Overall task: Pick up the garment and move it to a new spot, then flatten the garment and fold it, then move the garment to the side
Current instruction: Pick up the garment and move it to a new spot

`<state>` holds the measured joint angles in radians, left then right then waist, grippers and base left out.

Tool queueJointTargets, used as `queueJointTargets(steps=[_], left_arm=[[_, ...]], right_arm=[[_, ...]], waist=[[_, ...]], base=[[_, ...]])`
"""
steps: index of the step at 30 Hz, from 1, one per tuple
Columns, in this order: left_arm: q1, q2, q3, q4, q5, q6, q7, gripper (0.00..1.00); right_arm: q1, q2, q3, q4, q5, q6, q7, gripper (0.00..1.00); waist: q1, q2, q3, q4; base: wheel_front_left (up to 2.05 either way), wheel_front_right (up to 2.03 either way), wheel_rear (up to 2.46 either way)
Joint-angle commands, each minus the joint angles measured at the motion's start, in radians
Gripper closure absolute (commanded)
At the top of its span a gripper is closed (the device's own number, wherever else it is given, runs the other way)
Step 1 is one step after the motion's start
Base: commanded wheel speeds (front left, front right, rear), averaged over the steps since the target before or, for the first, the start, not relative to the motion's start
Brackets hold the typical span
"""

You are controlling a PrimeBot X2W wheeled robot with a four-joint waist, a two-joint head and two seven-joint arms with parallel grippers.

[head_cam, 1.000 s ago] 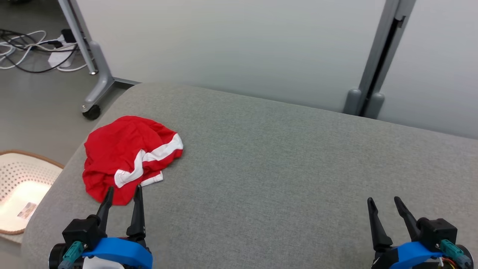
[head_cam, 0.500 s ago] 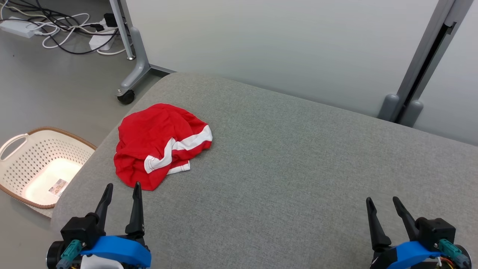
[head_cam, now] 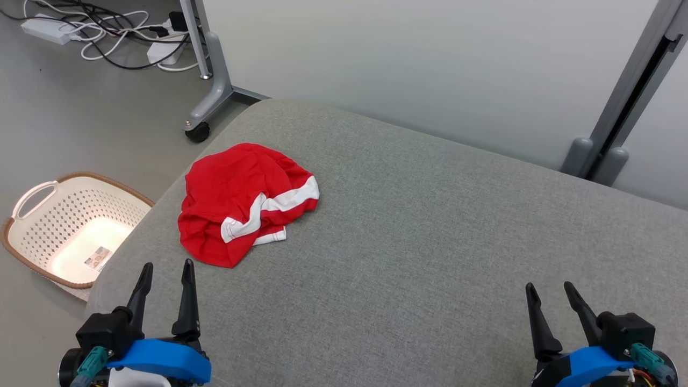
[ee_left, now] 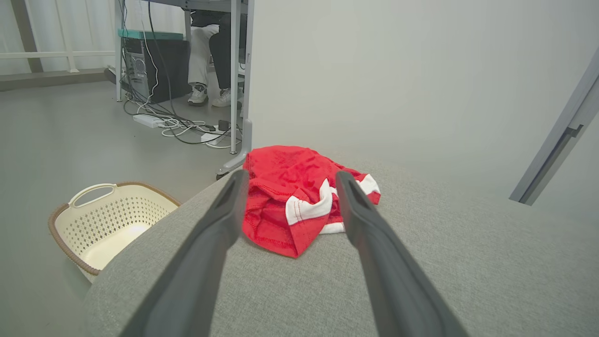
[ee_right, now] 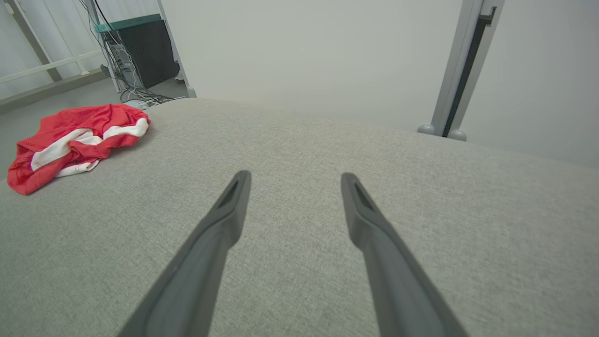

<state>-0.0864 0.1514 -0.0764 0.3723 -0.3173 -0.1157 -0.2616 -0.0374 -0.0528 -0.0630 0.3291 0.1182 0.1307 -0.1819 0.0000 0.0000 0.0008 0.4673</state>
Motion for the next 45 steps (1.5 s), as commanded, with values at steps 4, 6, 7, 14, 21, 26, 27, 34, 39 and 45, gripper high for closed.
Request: queueJointTargets(steps=[4, 6, 7, 14, 21, 26, 27, 34, 39, 45], left_arm=[[-0.015, 0.011, 0.022, -0.019, -0.012, 0.0, -0.005, 0.0], [-0.02, 0.015, 0.031, -0.034, -0.015, 0.004, -0.005, 0.0], [-0.021, 0.019, 0.039, -0.045, -0.016, 0.007, -0.005, 0.0], [-0.062, 0.053, 0.098, -0.104, -0.057, 0.026, 0.015, 0.0], [-0.165, 0.125, 0.165, -0.088, -0.121, 0.049, 0.156, 0.0], [-0.271, 0.196, 0.207, -0.028, -0.18, 0.049, 0.298, 0.0], [-0.283, 0.217, 0.214, -0.013, -0.19, 0.046, 0.33, 0.0], [-0.349, 0.308, 0.311, 0.06, -0.295, 0.073, 0.491, 0.0], [-0.331, 0.336, 0.354, 0.097, -0.341, 0.13, 0.596, 0.0], [-0.299, 0.321, 0.375, 0.113, -0.343, 0.198, 0.625, 0.0]], right_arm=[[-0.013, 0.001, 0.0, -0.012, -0.002, 0.0, 0.005, 0.0], [-0.017, 0.002, 0.003, -0.016, -0.001, 0.0, 0.009, 0.0], [-0.018, 0.002, 0.005, -0.018, 0.001, 0.0, 0.011, 0.0], [-0.042, -0.004, 0.01, -0.041, -0.007, 0.0, 0.021, 0.0], [-0.094, -0.026, 0.044, -0.074, -0.012, 0.0, 0.042, 0.0], [-0.147, -0.039, 0.076, -0.095, -0.018, 0.0, 0.043, 0.0], [-0.159, -0.043, 0.092, -0.099, -0.017, 0.0, 0.045, 0.0], [-0.253, -0.062, 0.157, -0.129, -0.013, 0.0, 0.029, 0.0], [-0.295, -0.049, 0.189, -0.151, -0.018, 0.0, -0.016, 0.0], [-0.301, -0.036, 0.183, -0.159, -0.028, 0.0, -0.056, 0.0]], waist=[[0.0, 0.0, 0.017, 0.002], [0.0, 0.0, 0.027, -0.001], [0.0, 0.0, 0.034, -0.003], [0.0, 0.0, 0.091, -0.04], [0.0, 0.0, 0.194, -0.128], [0.0, 0.0, 0.274, -0.211], [0.0, 0.0, 0.291, -0.232], [0.0, 0.0, 0.4, -0.379], [0.0, 0.0, 0.451, -0.467], [0.0, 0.0, 0.469, -0.519]], base=[[0.0, 0.0, 0.0], [0.0, 0.0, 0.0], [0.0, 0.0, 0.0], [0.0, 0.0, 0.0], [0.0, 0.0, 0.0], [0.0, 0.0, 0.0], [0.0, 0.0, 0.0], [0.0, 0.0, 0.0], [0.0, 0.0, 0.0], [0.0, 0.0, 0.0]])
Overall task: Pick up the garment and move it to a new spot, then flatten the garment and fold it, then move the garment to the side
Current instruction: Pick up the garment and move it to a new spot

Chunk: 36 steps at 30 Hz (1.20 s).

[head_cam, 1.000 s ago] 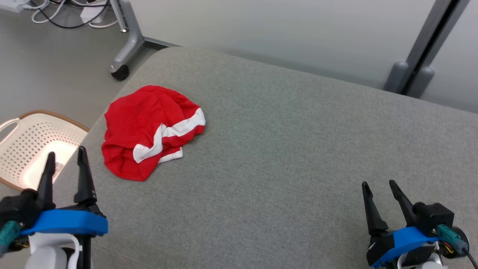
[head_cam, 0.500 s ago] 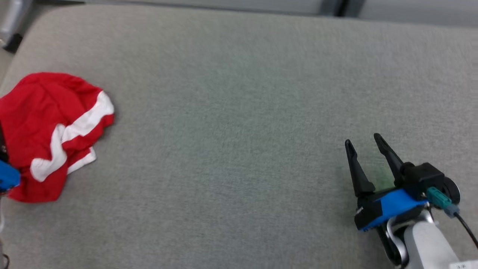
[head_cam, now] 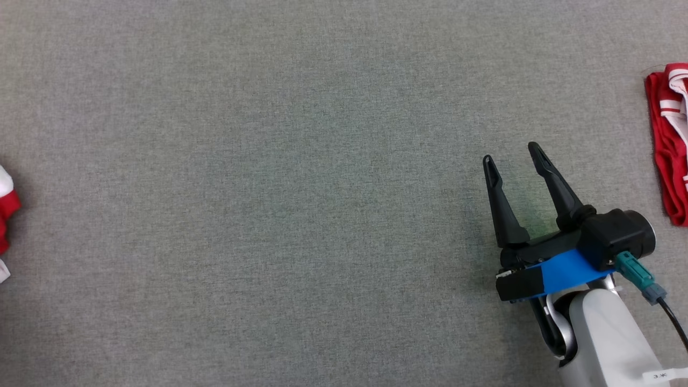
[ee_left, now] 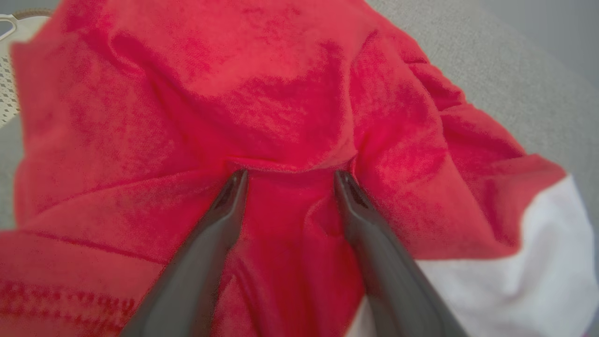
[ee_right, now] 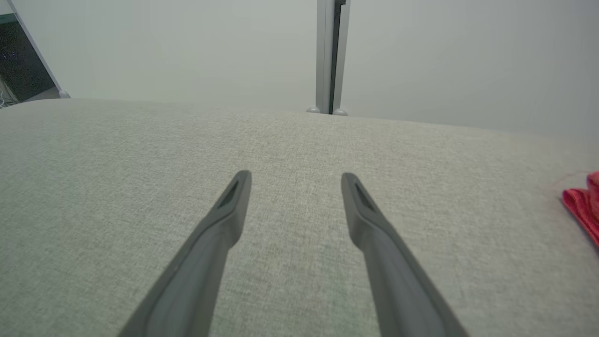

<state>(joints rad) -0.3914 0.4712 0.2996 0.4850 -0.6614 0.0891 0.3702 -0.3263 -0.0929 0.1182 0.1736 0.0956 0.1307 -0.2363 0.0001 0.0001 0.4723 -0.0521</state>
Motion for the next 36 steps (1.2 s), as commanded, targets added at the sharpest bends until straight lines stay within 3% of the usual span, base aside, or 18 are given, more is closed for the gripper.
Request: queueJointTargets(steps=[1, 2, 3, 7, 15, 23, 36], left_arm=[[0.017, -0.022, -0.002, 0.015, -0.021, 0.015, 0.036, 0.21], [0.025, -0.036, -0.001, 0.02, -0.029, 0.024, 0.053, 0.73], [0.036, -0.044, 0.001, 0.021, -0.033, 0.033, 0.064, 1.0], [0.057, -0.038, 0.001, -0.011, -0.035, 0.043, 0.081, 1.0], [0.039, 0.007, 0.007, -0.133, -0.044, -0.003, 0.065, 1.0], [-0.031, 0.051, -0.077, -0.352, -0.01, -0.049, 0.11, 1.0], [-0.198, -0.064, -0.288, -0.62, -0.055, -0.119, 0.172, 1.0]], right_arm=[[-0.005, 0.009, -0.004, 0.002, -0.006, 0.0, -0.01, 0.0], [-0.001, 0.01, -0.004, 0.008, -0.006, 0.0, -0.013, 0.0], [0.001, 0.012, -0.004, 0.014, -0.003, 0.0, -0.016, 0.0], [0.011, 0.021, -0.003, 0.034, 0.014, 0.0, -0.025, 0.0], [0.048, 0.029, -0.022, 0.061, 0.036, 0.0, -0.029, 0.0], [0.113, 0.038, -0.048, 0.06, 0.056, 0.0, -0.03, 0.0], [0.157, 0.042, -0.046, 0.057, 0.059, 0.0, -0.03, 0.0]], waist=[[-0.0001, -0.0001, -0.005, -0.007], [-0.0001, -0.0001, -0.01, -0.01], [-0.0001, -0.0001, -0.015, -0.012], [-0.0001, -0.0001, -0.053, -0.013], [-0.0001, -0.0001, -0.179, 0.012], [-0.0001, -0.0001, -0.339, 0.039], [-0.0001, -0.0001, -0.434, -0.044]], base=[[0.0, 0.0, 0.0], [0.0, 0.0, 0.0], [0.0, 0.0, 0.0], [0.0, 0.0, 0.0], [0.0, 0.0, 0.0], [0.0, 0.0, 0.0], [0.0, 0.0, 0.0]])
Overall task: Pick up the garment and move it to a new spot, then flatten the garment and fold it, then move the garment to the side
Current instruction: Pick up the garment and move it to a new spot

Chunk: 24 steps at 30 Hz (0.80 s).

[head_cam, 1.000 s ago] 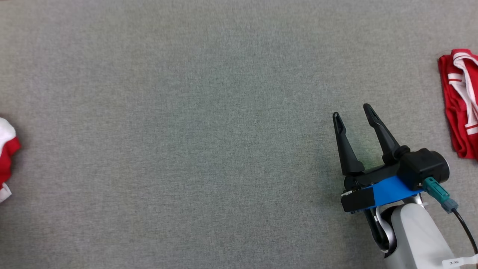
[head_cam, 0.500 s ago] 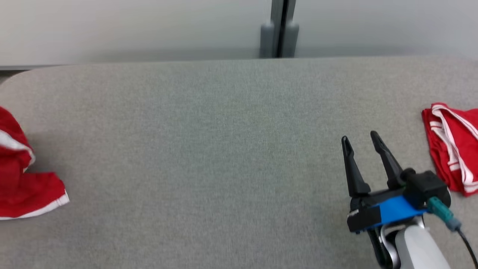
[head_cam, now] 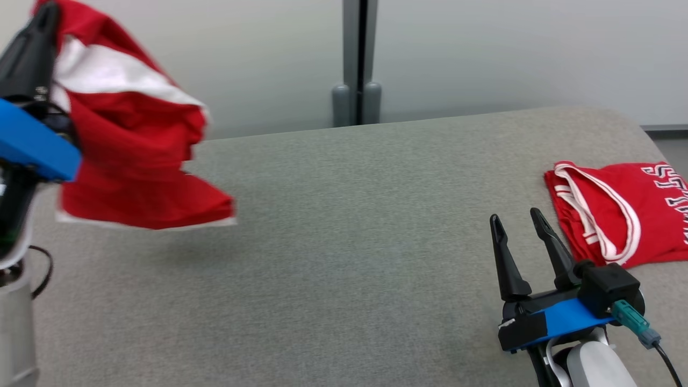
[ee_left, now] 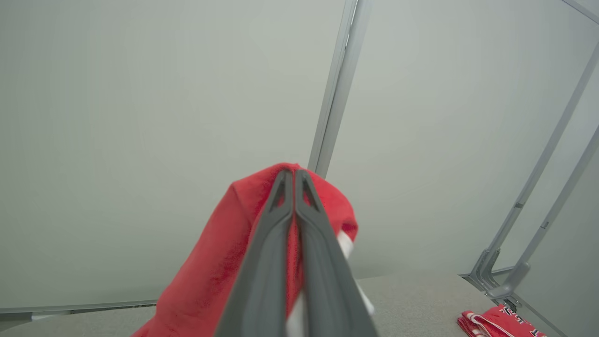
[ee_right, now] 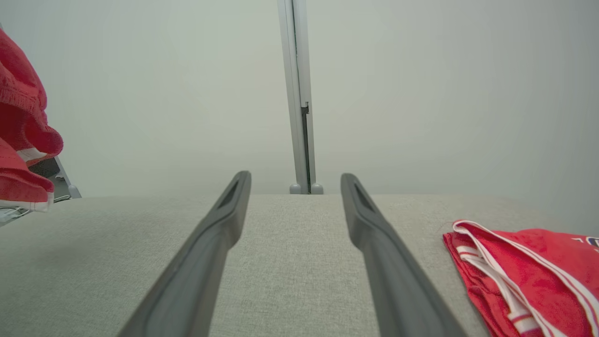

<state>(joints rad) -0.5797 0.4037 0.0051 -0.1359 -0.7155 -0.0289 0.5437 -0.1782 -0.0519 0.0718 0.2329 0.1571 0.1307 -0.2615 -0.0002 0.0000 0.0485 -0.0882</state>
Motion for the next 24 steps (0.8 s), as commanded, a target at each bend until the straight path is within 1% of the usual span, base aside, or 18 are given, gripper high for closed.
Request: queueJointTargets(steps=[1, 4, 9, 10, 12, 15, 19, 21, 22, 23, 24], left_arm=[[-0.016, -0.008, -0.015, -0.005, -0.003, -0.007, 0.003, 1.0], [-0.026, -0.045, -0.071, -0.006, -0.004, -0.021, 0.006, 1.0], [0.008, -0.117, -0.151, 0.059, 0.005, -0.032, -0.021, 1.0], [0.028, -0.14, -0.183, 0.104, 0.021, -0.035, -0.042, 1.0], [0.048, -0.161, -0.211, 0.16, 0.042, -0.043, -0.079, 1.0], [0.085, -0.193, -0.264, 0.27, 0.088, -0.05, -0.145, 1.0], [0.131, -0.234, -0.317, 0.425, 0.151, -0.044, -0.252, 1.0], [0.146, -0.246, -0.348, 0.493, 0.185, -0.045, -0.297, 0.57], [0.152, -0.254, -0.361, 0.518, 0.201, -0.043, -0.319, 0.11], [0.153, -0.262, -0.369, 0.54, 0.212, -0.044, -0.347, 0.0], [0.157, -0.273, -0.379, 0.556, 0.216, -0.048, -0.372, 0.0]], right_arm=[[0.008, 0.001, 0.002, -0.003, -0.003, 0.0, -0.005, 0.0], [0.0, 0.001, 0.01, -0.002, 0.001, 0.0, -0.005, 0.0], [-0.019, 0.001, 0.025, 0.0, 0.015, 0.0, -0.005, 0.0], [-0.027, 0.001, 0.031, 0.001, 0.022, 0.0, -0.005, 0.0], [-0.032, 0.001, 0.038, 0.0, 0.026, 0.0, -0.005, 0.0], [-0.042, 0.001, 0.042, 0.001, 0.034, 0.0, -0.005, 0.0], [-0.046, 0.001, 0.05, 0.006, 0.039, 0.0, -0.005, 0.0], [-0.045, 0.001, 0.043, 0.007, 0.037, 0.0, -0.005, 0.0], [-0.043, 0.001, 0.041, 0.008, 0.035, 0.0, -0.005, 0.0], [-0.041, 0.002, 0.038, 0.009, 0.031, 0.0, -0.005, 0.0], [-0.038, 0.001, 0.031, 0.01, 0.026, 0.0, -0.005, 0.0]], waist=[[0.0002, 0.0, -0.009, -0.019], [0.0002, 0.0, 0.0, -0.053], [0.0002, 0.0, 0.024, -0.108], [0.0002, 0.0, 0.036, -0.128], [0.0002, 0.0, 0.047, -0.144], [0.0002, 0.0, 0.058, -0.159], [0.0002, 0.0, 0.065, -0.169], [0.0002, 0.0, 0.068, -0.162], [0.0002, 0.0, 0.068, -0.156], [0.0002, 0.0, 0.068, -0.148], [0.0002, 0.0, 0.068, -0.138]], base=[[0.0, 0.0, 0.0], [0.0, 0.0, 0.0], [0.0, 0.0, 0.0], [0.0, 0.0, 0.0], [0.0, 0.0, 0.0], [0.0, 0.0, 0.0], [0.0, 0.0, 0.0], [0.0, 0.0, 0.0], [0.0, 0.0, 0.0], [0.0, 0.0, 0.0], [0.0, 0.0, 0.0]])
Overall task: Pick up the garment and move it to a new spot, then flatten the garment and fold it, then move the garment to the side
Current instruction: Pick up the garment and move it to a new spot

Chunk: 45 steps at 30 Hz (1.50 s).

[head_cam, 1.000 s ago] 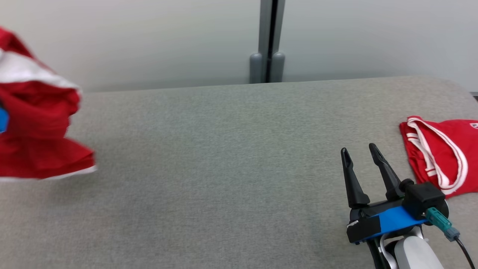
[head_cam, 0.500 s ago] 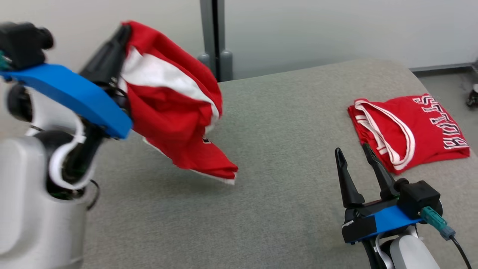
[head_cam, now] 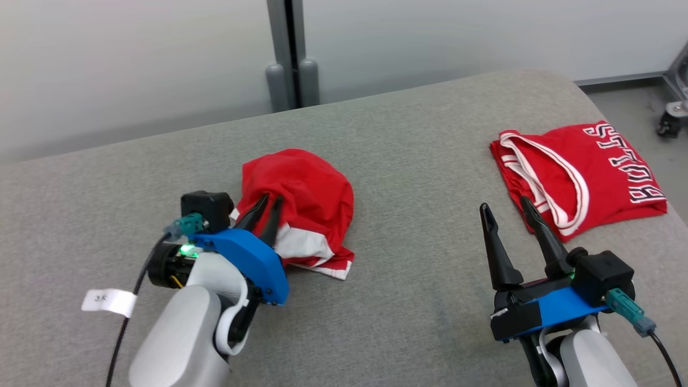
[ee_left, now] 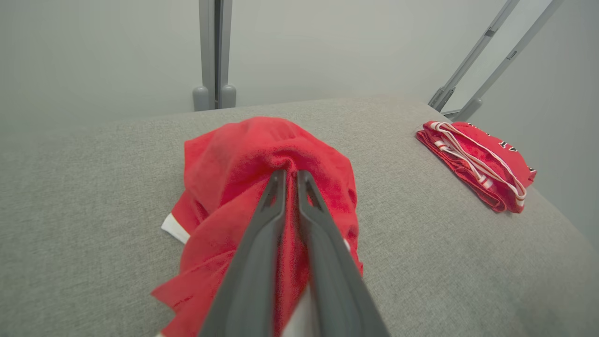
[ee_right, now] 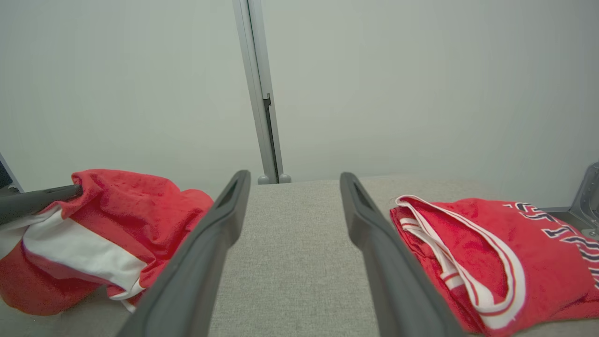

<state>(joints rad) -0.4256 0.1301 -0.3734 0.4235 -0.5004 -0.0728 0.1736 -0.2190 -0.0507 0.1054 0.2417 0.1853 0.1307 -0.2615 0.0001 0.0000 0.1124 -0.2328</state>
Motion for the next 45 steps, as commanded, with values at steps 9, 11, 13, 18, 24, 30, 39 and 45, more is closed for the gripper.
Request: queueJointTargets(steps=[9, 11, 13, 18, 24, 30, 39, 45], left_arm=[[0.061, 0.006, -0.027, -0.007, 0.018, -0.042, -0.278, 0.0], [0.082, 0.023, -0.013, -0.021, 0.027, -0.04, -0.335, 0.0], [0.106, 0.035, 0.001, -0.035, 0.029, -0.029, -0.377, 0.0], [0.174, 0.065, 0.042, -0.072, 0.045, -0.003, -0.424, 0.0], [0.251, 0.095, 0.103, -0.102, 0.055, 0.031, -0.438, 0.0], [0.309, 0.118, 0.154, -0.118, 0.063, 0.052, -0.439, 0.0], [0.396, 0.117, 0.224, -0.168, 0.07, 0.075, -0.439, 0.0], [0.417, 0.109, 0.249, -0.182, 0.071, 0.079, -0.44, 0.0]], right_arm=[[0.021, 0.0, -0.037, -0.001, -0.029, 0.0, -0.005, 0.0], [0.025, 0.0, -0.039, 0.001, -0.034, 0.0, -0.003, 0.0], [0.033, -0.001, -0.042, 0.003, -0.036, 0.0, 0.002, 0.0], [0.059, -0.003, -0.053, 0.001, -0.035, 0.0, 0.012, 0.0], [0.093, -0.006, -0.06, -0.001, -0.026, 0.0, 0.029, 0.0], [0.123, -0.005, -0.078, -0.005, -0.021, 0.0, 0.034, 0.0], [0.165, -0.002, -0.109, -0.012, -0.015, 0.0, 0.039, 0.0], [0.168, 0.0, -0.114, -0.008, -0.015, 0.0, 0.042, 0.0]], waist=[[-0.0001, 0.0, -0.023, 0.101], [-0.0001, 0.0, -0.034, 0.119], [-0.0001, 0.0, -0.044, 0.135], [-0.0001, 0.0, -0.073, 0.167], [-0.0001, 0.0, -0.102, 0.182], [-0.0001, 0.0, -0.115, 0.18], [-0.0001, 0.0, -0.126, 0.171], [-0.0001, 0.0, -0.127, 0.172]], base=[[0.0, 0.0, 0.0], [0.0, 0.0, 0.0], [0.0, 0.0, 0.0], [0.0, 0.0, 0.0], [0.0, 0.0, 0.0], [0.0, 0.0, 0.0], [0.0, 0.0, 0.0], [0.0, 0.0, 0.0]])
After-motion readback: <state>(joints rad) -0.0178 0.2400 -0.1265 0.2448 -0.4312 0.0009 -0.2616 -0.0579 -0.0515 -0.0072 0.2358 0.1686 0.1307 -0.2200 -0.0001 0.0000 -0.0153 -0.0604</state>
